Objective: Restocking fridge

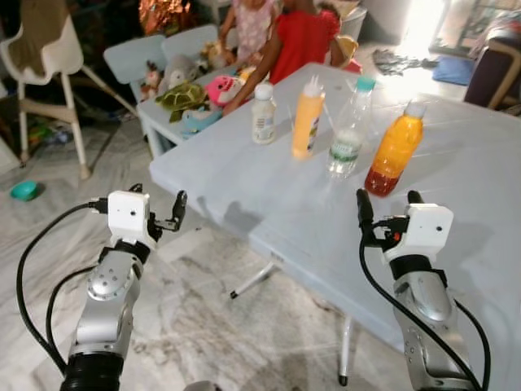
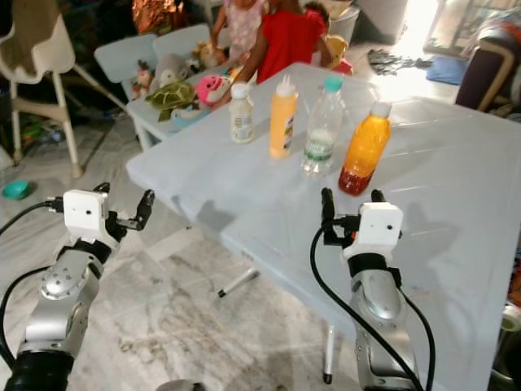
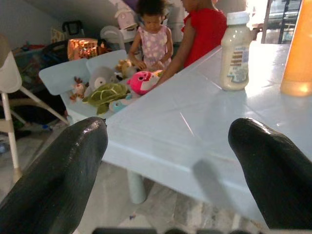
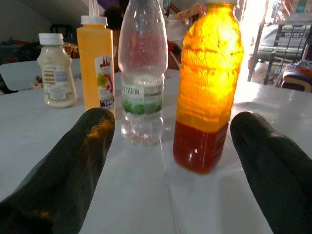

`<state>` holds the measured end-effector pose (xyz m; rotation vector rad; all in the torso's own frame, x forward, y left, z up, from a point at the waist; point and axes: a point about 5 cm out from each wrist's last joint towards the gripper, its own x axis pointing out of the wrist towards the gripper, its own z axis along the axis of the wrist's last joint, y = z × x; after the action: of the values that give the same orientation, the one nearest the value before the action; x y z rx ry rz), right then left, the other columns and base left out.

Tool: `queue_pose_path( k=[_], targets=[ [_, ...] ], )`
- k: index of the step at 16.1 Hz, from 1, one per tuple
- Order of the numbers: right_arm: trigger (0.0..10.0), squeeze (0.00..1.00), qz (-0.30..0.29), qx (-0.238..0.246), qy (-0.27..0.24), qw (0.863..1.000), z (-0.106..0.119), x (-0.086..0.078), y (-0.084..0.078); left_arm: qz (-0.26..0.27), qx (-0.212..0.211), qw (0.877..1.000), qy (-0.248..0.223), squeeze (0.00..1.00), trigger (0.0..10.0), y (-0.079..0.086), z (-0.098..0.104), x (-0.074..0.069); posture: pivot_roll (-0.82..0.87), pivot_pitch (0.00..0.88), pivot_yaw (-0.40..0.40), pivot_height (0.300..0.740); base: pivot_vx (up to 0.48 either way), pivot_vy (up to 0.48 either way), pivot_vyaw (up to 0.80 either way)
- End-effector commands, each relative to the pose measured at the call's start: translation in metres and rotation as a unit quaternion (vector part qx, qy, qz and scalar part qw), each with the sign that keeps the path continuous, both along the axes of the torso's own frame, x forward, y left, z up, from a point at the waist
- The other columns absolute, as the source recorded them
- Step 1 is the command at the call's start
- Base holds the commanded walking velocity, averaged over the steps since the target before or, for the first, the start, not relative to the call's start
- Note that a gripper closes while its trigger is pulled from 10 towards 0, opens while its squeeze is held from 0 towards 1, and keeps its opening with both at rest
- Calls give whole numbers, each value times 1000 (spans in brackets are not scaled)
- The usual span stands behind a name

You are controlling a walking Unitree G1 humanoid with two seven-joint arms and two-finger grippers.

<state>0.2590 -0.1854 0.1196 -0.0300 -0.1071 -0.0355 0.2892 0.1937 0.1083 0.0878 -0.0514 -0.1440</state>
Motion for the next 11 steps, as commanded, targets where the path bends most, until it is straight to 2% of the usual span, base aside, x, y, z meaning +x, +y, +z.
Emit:
queue_pose_path(
  k=[1, 2, 5, 11],
  targets=[
    [10000, 0, 10, -3, -21, 1000, 10, 1, 4, -5, -1, 1000, 1, 0, 10000, -1, 2, 2, -79, 0, 25, 740, 428, 0, -513],
    [10000, 0, 11, -4, -22, 1000, 10, 1, 4, -5, -2, 1000, 1, 0, 10000, -2, 2, 3, -80, 0, 24, 740, 435, 0, -513],
    [10000, 0, 14, -8, -22, 1000, 10, 1, 5, -9, -4, 1000, 2, 0, 10000, -6, 0, 2, -80, 0, 21, 740, 387, 0, 0],
    [10000, 0, 27, -10, -19, 999, 7, 1, 17, -12, -7, 1000, 0, 0, 10000, -4, -1, 0, -75, 0, 20, 740, 0, 0, 0]
  ],
)
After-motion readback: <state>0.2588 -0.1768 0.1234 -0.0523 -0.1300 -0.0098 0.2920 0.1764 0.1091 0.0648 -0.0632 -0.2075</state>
